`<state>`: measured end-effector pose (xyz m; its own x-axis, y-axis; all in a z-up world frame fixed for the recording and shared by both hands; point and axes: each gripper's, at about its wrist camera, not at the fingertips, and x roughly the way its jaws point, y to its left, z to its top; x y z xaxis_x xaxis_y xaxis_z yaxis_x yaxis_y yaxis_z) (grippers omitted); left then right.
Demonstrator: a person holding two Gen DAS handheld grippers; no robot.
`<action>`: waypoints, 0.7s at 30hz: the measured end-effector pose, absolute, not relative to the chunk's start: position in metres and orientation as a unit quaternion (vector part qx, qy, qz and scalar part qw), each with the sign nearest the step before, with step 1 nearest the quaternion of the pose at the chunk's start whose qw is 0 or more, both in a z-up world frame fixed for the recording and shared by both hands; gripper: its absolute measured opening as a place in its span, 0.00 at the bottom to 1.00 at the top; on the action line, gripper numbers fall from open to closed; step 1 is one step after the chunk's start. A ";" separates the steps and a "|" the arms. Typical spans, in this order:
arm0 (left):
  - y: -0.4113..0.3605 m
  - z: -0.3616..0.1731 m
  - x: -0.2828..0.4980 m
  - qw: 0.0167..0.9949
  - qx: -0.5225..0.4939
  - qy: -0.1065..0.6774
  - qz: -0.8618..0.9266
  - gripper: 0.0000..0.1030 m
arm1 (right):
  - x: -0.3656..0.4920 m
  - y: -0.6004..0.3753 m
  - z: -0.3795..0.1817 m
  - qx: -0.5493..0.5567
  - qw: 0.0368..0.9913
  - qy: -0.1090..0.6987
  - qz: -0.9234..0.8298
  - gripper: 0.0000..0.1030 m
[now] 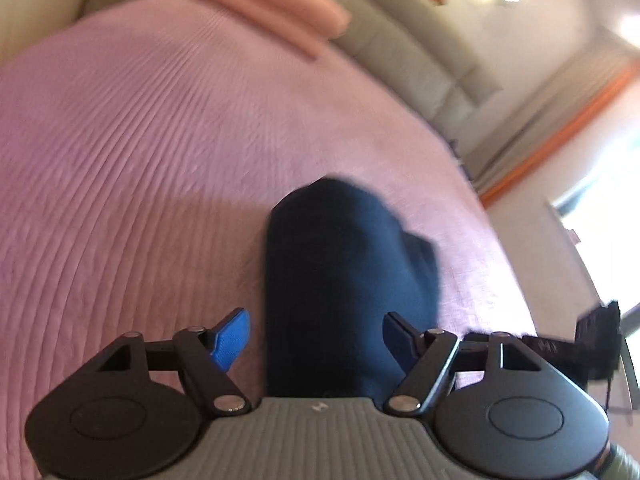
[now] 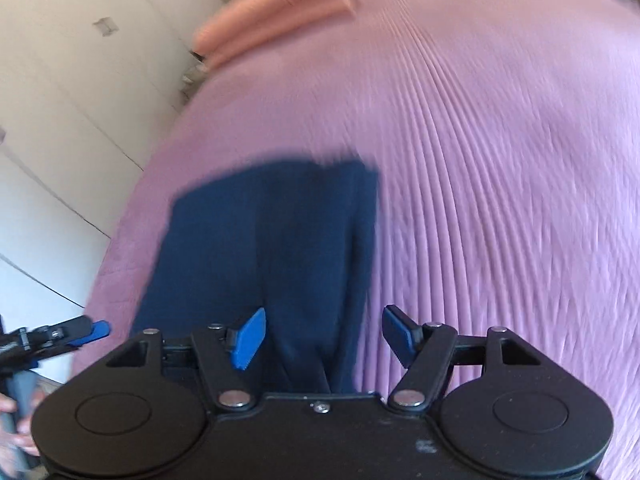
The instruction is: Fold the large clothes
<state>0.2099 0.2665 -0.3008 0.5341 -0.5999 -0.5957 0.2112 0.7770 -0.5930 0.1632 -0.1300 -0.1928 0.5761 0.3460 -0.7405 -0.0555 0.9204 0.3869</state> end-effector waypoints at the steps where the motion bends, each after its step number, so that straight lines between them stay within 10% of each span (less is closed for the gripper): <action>1: 0.251 -0.292 0.214 0.843 -0.226 0.412 -0.260 0.65 | 0.171 -0.119 -0.182 0.143 0.885 0.424 0.131 0.73; 2: 0.242 -0.286 0.210 0.839 -0.220 0.408 -0.287 0.61 | 0.175 -0.109 -0.177 0.131 0.894 0.403 0.147 0.65; 4: 0.220 -0.288 0.209 0.823 -0.203 0.411 -0.334 0.60 | 0.188 -0.085 -0.173 0.108 0.903 0.366 0.197 0.09; 5: 0.211 -0.294 0.207 0.813 -0.195 0.421 -0.350 0.59 | 0.197 -0.071 -0.178 0.094 0.899 0.370 0.216 0.05; 13: 0.200 -0.342 0.152 0.799 -0.143 0.434 -0.391 0.53 | 0.231 -0.048 -0.259 -0.002 0.910 0.400 0.110 0.00; 21: 0.188 -0.294 0.144 0.786 -0.148 0.451 -0.396 0.63 | 0.170 -0.059 -0.198 0.045 0.923 0.370 0.097 0.11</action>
<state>0.1436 0.1876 -0.2944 0.2799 -0.7561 -0.5916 0.4898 0.6424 -0.5894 0.1704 -0.0586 -0.1980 0.7071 0.2116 -0.6747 -0.1455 0.9773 0.1539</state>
